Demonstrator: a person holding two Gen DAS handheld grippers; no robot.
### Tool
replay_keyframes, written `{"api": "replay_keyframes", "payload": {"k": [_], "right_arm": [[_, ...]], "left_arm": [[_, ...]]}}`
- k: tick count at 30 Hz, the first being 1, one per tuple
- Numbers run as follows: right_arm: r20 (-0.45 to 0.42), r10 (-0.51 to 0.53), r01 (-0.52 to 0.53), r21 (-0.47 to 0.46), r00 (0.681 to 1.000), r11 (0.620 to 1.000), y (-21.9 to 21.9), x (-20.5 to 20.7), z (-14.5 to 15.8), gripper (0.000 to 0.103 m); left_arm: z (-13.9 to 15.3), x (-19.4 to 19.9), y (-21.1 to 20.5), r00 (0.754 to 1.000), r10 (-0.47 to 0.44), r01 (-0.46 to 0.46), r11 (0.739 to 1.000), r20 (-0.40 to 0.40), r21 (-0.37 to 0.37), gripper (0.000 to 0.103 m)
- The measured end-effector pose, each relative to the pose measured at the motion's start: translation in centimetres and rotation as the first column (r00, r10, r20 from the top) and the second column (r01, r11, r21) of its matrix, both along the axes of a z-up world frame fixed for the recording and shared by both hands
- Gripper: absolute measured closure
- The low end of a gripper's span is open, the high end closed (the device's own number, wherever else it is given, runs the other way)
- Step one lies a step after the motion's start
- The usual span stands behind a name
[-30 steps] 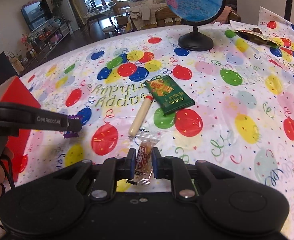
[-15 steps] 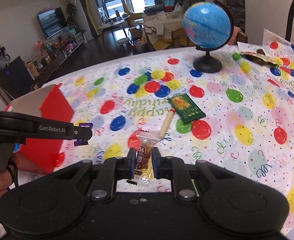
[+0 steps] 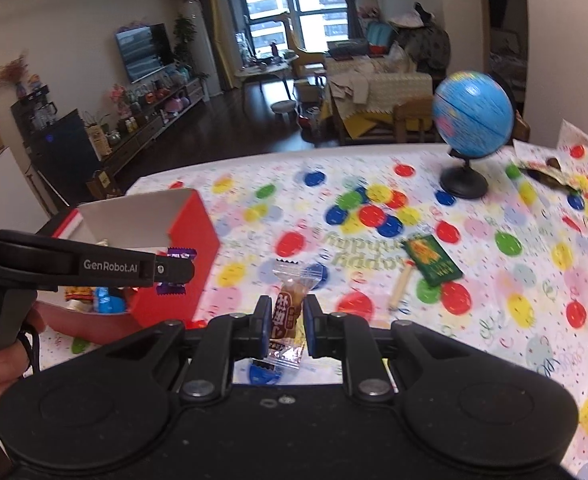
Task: Organize snacks
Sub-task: 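Carry both held snacks over the cardboard box and lower them inside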
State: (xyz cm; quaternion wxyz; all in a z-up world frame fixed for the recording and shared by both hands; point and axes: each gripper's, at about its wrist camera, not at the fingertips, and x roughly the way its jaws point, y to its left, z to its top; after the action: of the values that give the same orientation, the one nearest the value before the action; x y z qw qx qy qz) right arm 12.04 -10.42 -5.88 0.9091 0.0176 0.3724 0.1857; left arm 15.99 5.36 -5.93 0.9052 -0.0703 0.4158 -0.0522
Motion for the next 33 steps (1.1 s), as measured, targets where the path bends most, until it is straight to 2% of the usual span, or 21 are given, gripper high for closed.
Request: {"api": "replay_keyframes", "payload": {"k": [15, 23, 33], "right_arm": [[0.039, 0.066, -0.067, 0.019, 0.997, 0.998, 8.2, -1.6, 1.8, 0.089], [0.038, 0.110, -0.110, 0.003, 0.993, 0.994, 13.0, -1.5, 2.0, 0.088], [0.014, 0.153, -0.152, -0.044, 0.988, 0.987, 18.1, 0.6, 1.4, 0.088]], "left_arm": [[2.7, -3.7, 9.0, 0.995, 0.078, -0.078, 0.997, 0.057, 0.000, 0.084], [3.0, -5.0, 14.4, 0.988, 0.137, -0.137, 0.991, 0.069, 0.000, 0.084], [2.0, -4.5, 20.7, 0.973, 0.220, -0.221, 0.975, 0.062, 0.004, 0.084]]}}
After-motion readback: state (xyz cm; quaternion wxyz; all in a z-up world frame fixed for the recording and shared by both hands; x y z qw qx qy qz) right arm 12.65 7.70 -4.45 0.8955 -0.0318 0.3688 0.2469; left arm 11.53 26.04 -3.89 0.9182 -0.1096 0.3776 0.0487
